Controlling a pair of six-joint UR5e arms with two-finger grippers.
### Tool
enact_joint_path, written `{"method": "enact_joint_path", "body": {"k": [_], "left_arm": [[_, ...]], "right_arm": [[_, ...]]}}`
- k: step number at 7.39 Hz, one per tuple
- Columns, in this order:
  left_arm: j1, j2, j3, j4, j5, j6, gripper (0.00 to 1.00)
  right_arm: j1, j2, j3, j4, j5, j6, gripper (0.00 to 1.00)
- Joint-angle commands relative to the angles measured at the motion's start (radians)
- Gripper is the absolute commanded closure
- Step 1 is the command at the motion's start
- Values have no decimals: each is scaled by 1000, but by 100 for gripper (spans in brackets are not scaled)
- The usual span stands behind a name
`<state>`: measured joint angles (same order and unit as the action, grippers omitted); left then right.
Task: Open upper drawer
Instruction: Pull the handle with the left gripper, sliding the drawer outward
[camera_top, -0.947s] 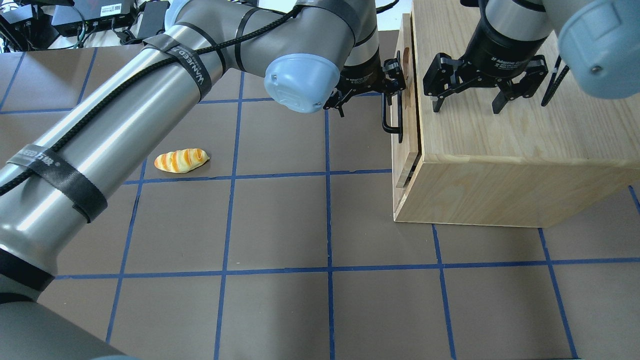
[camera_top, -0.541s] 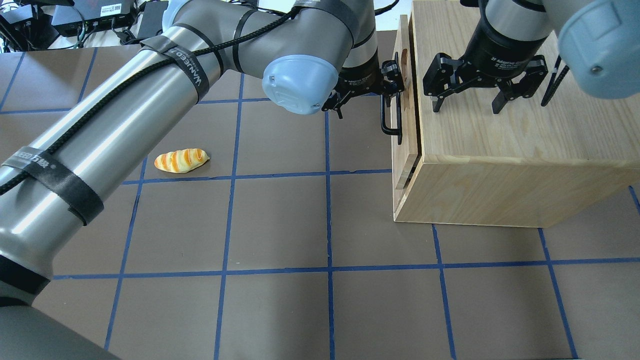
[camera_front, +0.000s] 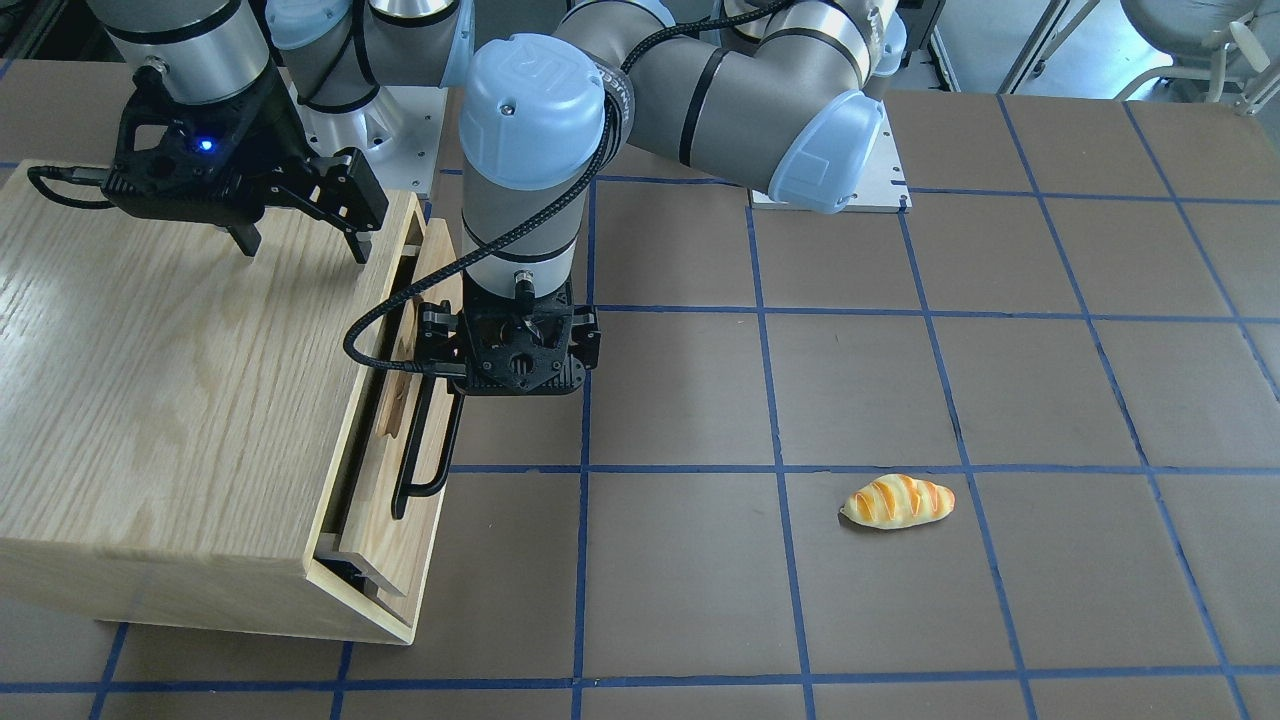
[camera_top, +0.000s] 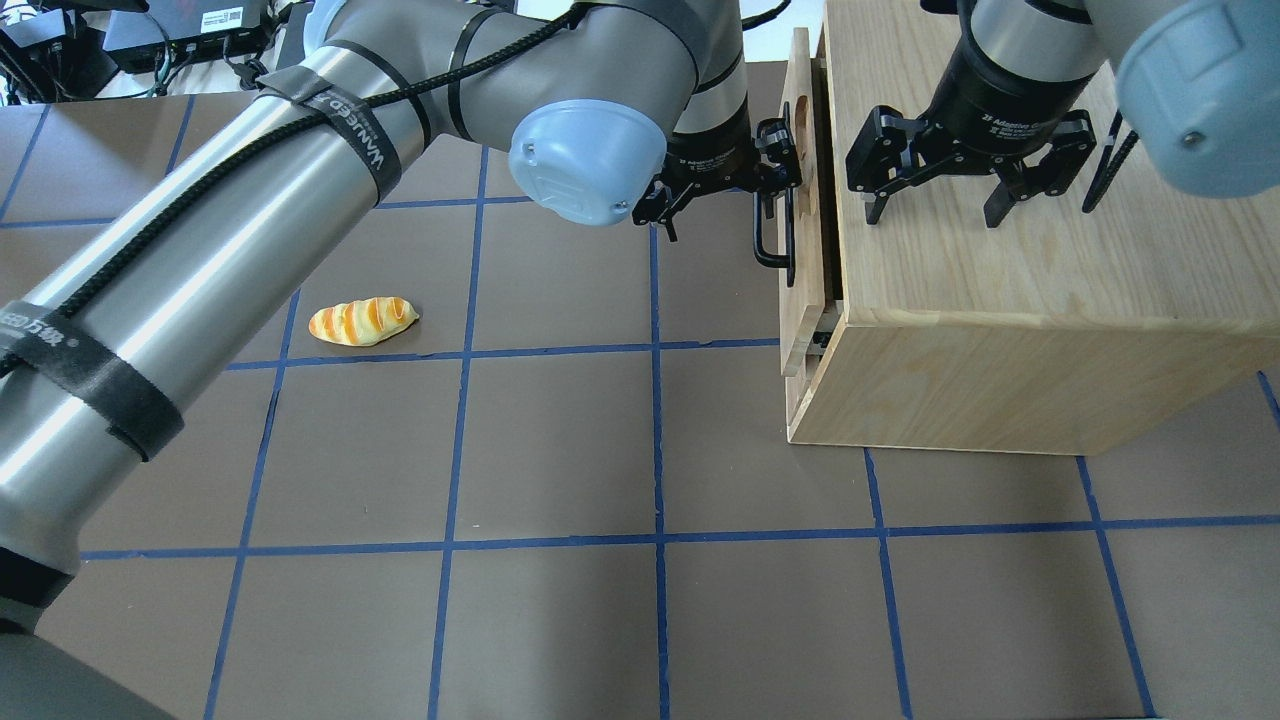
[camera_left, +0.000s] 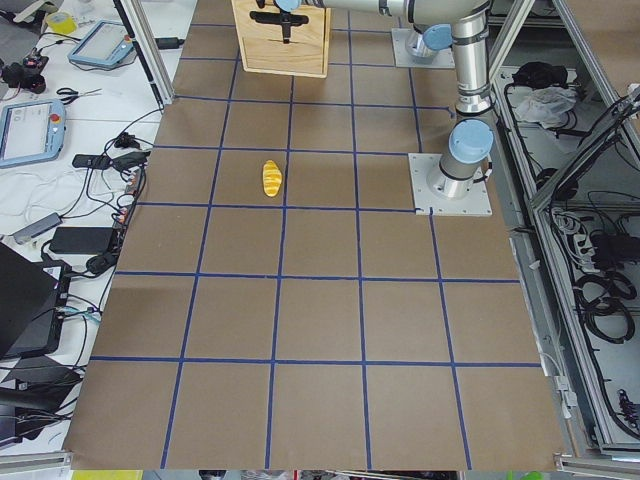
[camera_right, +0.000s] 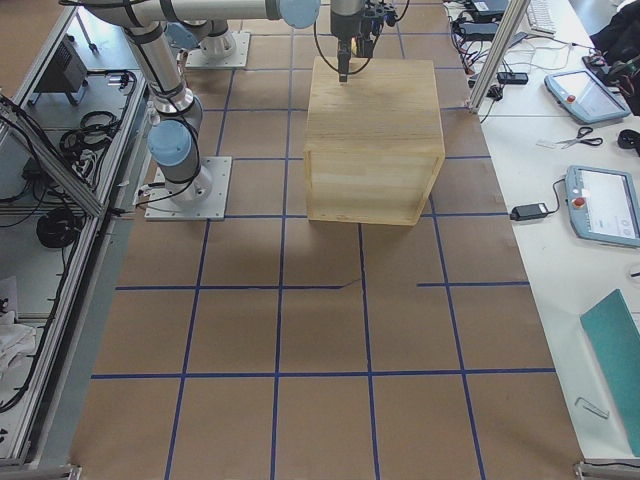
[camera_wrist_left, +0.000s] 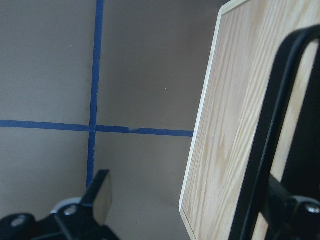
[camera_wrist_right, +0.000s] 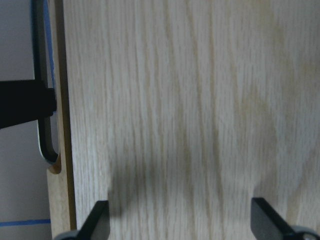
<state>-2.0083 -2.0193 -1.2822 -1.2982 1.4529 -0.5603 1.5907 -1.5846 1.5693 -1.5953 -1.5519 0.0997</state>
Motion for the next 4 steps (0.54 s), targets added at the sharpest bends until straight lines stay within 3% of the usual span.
{"method": "enact_joint_path", "body": {"k": [1, 4], "left_arm": [[9, -2, 0, -1, 1, 23, 0], [37, 7, -2, -19, 26, 33, 0]], "right_arm": [[0, 0, 0, 0, 0, 0, 0], [0, 0, 0, 0, 0, 0, 0]]}}
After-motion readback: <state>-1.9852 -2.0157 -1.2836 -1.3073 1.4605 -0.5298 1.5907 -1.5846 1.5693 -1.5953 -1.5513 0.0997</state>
